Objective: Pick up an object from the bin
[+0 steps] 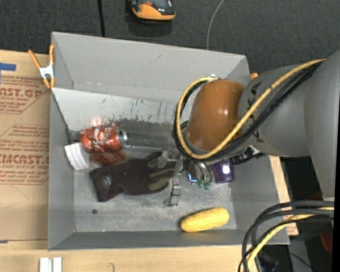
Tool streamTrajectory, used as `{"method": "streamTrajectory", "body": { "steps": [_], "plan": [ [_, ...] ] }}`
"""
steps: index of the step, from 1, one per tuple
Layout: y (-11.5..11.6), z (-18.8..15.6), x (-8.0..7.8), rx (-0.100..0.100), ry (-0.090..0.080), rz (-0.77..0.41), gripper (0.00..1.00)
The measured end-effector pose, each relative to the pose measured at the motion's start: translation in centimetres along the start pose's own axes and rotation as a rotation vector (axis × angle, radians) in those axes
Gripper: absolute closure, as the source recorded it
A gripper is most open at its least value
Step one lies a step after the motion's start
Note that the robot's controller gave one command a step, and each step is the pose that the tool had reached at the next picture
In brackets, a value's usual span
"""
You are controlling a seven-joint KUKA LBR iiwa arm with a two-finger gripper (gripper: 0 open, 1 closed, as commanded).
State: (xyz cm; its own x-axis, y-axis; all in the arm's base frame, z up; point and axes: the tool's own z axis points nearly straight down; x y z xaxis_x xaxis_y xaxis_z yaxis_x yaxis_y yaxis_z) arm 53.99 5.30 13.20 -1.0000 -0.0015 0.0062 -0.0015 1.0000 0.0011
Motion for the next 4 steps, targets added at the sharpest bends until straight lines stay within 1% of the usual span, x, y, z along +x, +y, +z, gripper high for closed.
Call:
{"method": "streamTrajectory", "body": {
  "steps": [1,2,3,4],
  "plan": [
    [0.0,-0.5,-0.1,-0.001,-0.007,0.001,0.00],
    [3.1,6.0,-3.0,-0.002,-0.011,0.100,1.00],
    [3.1,6.0,-3.0,-0.002,-0.011,0.100,1.00],
    [3.1,5.5,-2.9,-0.001,-0.006,0.098,1.00]
  ]
}}
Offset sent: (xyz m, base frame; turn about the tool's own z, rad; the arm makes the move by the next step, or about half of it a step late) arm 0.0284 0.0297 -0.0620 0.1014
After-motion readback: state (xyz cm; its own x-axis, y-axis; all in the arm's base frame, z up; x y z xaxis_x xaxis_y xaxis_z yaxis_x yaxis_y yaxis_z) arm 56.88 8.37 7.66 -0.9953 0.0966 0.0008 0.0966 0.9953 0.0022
